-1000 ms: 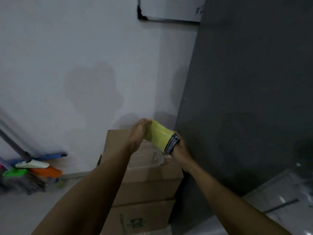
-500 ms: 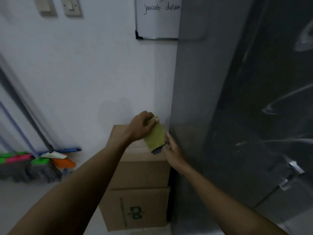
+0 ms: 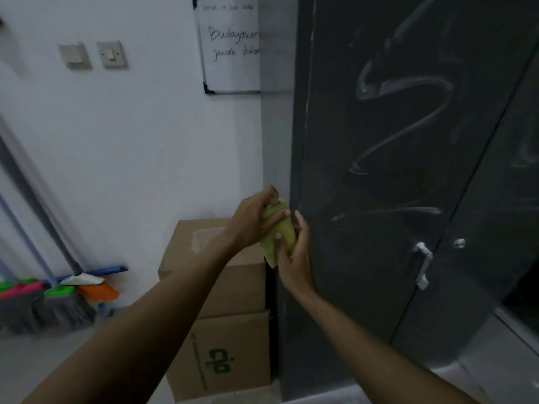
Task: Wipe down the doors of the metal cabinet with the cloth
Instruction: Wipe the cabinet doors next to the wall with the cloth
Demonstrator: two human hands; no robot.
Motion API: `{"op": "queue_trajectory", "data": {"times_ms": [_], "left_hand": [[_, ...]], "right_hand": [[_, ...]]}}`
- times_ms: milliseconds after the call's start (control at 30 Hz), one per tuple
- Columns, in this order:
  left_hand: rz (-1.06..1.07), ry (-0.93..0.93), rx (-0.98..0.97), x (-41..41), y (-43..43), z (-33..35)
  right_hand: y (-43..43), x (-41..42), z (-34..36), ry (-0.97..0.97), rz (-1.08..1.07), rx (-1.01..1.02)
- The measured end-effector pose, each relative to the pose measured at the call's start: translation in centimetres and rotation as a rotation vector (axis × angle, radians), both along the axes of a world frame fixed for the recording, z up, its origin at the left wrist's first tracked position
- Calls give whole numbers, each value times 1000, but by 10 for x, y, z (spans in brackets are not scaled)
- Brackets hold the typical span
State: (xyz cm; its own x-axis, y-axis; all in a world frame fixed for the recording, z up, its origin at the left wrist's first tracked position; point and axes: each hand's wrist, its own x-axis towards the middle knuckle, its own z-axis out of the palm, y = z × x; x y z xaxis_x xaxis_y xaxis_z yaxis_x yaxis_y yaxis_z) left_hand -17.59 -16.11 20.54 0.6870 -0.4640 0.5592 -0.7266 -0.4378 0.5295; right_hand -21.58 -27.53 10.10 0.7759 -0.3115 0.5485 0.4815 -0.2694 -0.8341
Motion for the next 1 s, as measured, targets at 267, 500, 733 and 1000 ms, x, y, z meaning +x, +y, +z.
{"op": "queue_trajectory", "data": {"times_ms": [267,500,733,1000], "left_hand": [[-11,177,-107,-12,-60,-9],[29,242,-177,-18,-62,-21],[210,-33,-56,-9,-38,-58],[223,-22,13,16,-32,-68]], "right_hand": [[-27,-22,-7,-88,-213,-358],[-26,-21,-13,44,-245,-162],[-20,-12,-25,67,-365,-5],[-26,37,-32,-28,-408,-562]]}}
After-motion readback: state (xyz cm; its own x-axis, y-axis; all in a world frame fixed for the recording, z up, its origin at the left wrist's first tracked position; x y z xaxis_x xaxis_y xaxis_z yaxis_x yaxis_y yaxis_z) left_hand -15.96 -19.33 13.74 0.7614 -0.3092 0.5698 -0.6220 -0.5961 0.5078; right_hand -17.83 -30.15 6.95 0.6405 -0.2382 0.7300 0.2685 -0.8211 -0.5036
